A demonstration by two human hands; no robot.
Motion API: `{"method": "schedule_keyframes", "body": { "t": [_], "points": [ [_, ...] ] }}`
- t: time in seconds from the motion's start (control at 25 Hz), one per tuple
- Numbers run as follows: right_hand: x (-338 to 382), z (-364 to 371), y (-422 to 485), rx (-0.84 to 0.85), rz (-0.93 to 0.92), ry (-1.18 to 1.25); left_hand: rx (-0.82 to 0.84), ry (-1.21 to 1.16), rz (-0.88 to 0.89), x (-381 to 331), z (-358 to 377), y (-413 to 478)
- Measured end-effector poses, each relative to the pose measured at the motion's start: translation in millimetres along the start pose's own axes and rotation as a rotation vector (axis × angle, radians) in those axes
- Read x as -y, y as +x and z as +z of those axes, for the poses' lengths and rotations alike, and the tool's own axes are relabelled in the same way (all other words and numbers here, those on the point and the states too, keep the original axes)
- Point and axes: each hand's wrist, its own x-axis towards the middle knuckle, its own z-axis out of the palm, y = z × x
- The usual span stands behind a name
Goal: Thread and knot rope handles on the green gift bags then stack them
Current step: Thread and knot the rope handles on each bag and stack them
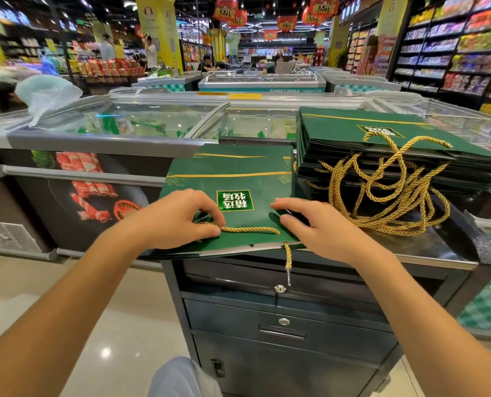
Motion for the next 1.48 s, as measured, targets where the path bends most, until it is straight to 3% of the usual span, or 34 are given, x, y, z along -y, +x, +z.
{"method": "schedule_keyframes", "body": {
  "t": [0.16, 0.36, 0.56, 0.84, 1.48],
  "points": [
    [-2.5, 2.1, 4.9, 0.113, -0.012, -0.041, -0.102, -0.137, 0.069, 1.5, 0.1, 6.1],
    [-5.2, 2.3, 4.3, 0.119, -0.025, -0.05, -0.216, -0.328, 0.136, -3.5, -25.2, 17.1],
    [-7.7, 3.2, 4.0, 0.12, -0.028, -0.064, -0.167, -0.07, 0.153, -19.2, -47.8, 29.7],
    [-8.5, 3.9, 3.5, 0.115, -0.038, -0.071, -0.416, 0.012, 0.258, -39.0, -73.7, 34.2],
    [-7.2, 3.5, 3.9, 0.126, -0.032, -0.089, -0.645, 0.126, 0.451, -42.2, -102.9, 35.4]
  ]
}}
